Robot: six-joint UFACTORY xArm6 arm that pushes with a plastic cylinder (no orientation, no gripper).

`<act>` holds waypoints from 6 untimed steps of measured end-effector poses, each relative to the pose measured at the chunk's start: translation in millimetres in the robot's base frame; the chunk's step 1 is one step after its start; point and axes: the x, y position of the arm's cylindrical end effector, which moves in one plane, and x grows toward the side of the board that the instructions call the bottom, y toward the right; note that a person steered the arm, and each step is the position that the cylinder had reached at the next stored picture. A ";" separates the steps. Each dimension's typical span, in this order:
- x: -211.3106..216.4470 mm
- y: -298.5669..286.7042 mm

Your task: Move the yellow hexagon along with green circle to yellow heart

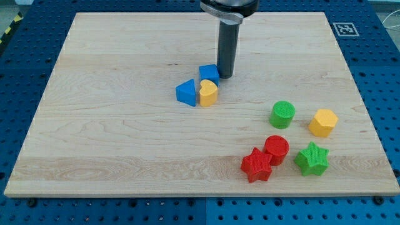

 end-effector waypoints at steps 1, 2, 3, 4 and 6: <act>0.0 -5.3; 0.0 -10.3; 0.0 -21.3; 0.0 -21.9; 5.3 79.2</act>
